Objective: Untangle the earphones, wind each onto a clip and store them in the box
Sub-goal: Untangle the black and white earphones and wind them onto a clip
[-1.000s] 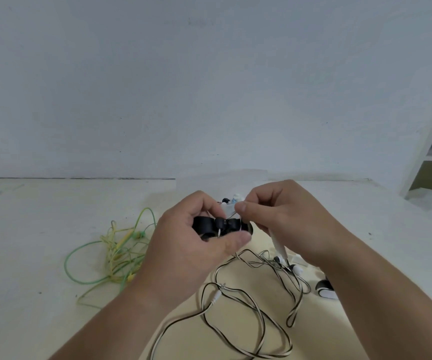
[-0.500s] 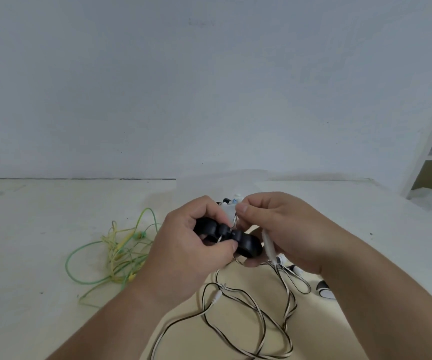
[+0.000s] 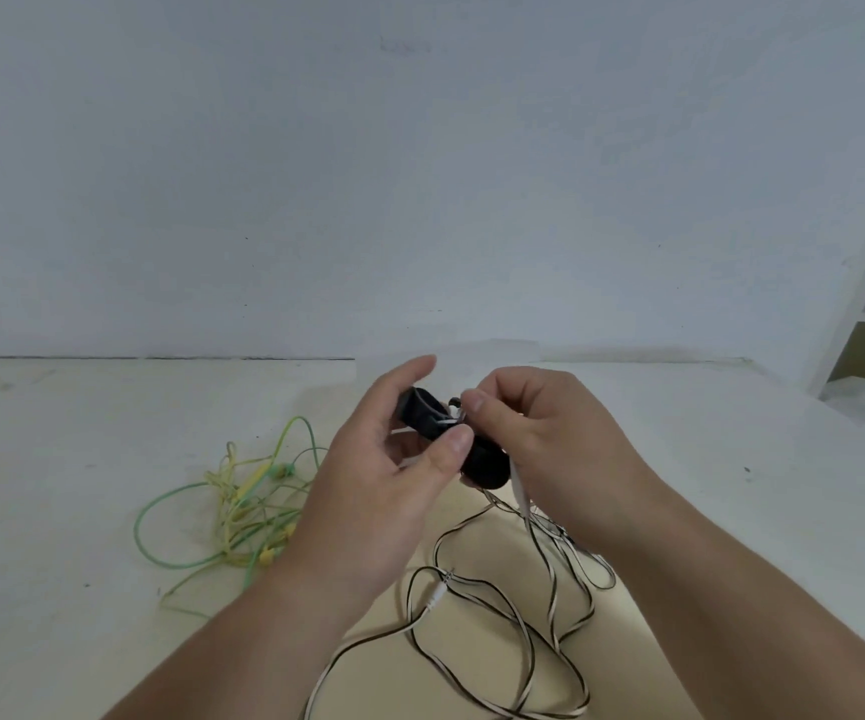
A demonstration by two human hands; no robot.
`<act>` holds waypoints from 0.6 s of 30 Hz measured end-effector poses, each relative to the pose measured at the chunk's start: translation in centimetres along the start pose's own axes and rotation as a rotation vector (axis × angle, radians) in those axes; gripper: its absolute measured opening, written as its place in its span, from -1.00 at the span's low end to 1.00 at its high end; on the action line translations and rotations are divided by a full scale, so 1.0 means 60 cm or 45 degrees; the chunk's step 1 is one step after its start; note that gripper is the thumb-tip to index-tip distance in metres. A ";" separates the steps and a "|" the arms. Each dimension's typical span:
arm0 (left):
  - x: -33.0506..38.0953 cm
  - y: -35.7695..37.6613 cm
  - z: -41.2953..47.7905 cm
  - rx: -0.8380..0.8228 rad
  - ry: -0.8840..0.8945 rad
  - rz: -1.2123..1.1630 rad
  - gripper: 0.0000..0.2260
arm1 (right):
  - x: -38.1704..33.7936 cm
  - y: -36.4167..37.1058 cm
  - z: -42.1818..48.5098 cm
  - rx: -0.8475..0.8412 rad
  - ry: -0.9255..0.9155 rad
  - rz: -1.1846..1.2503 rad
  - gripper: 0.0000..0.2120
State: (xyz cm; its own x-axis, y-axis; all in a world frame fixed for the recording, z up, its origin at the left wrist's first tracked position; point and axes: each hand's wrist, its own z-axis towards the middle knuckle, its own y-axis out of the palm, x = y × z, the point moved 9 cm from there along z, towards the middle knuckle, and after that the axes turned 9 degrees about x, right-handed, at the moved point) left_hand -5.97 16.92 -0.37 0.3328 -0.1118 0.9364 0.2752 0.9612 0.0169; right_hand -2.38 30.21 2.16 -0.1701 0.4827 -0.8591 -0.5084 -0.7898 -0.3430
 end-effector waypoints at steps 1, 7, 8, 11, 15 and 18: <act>-0.005 -0.001 0.002 0.022 -0.027 -0.008 -0.52 | -0.002 0.002 0.000 0.013 -0.016 0.000 -0.69; -0.015 -0.010 0.010 0.058 -0.113 -0.089 -0.75 | -0.005 0.007 -0.003 -0.066 0.044 0.176 -0.72; -0.015 -0.014 0.011 0.073 -0.108 -0.084 -0.78 | -0.006 0.002 -0.003 -0.068 0.072 0.229 -0.72; -0.015 -0.020 0.015 0.072 -0.131 -0.046 -0.80 | -0.006 -0.033 0.008 0.059 0.141 0.333 -0.71; -0.007 -0.027 0.017 0.071 -0.153 -0.028 -0.84 | 0.035 -0.083 0.031 0.246 0.417 0.754 -0.72; -0.010 -0.034 0.018 0.105 -0.208 -0.025 -0.80 | 0.072 -0.123 0.043 0.421 0.564 0.967 -0.71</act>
State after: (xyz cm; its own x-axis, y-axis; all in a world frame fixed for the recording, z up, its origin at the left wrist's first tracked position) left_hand -7.70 15.28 -0.58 0.1755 -0.0950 0.9799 0.2031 0.9774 0.0584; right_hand -1.53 39.08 1.94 -0.2529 -0.3595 -0.8982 -0.6186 -0.6537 0.4358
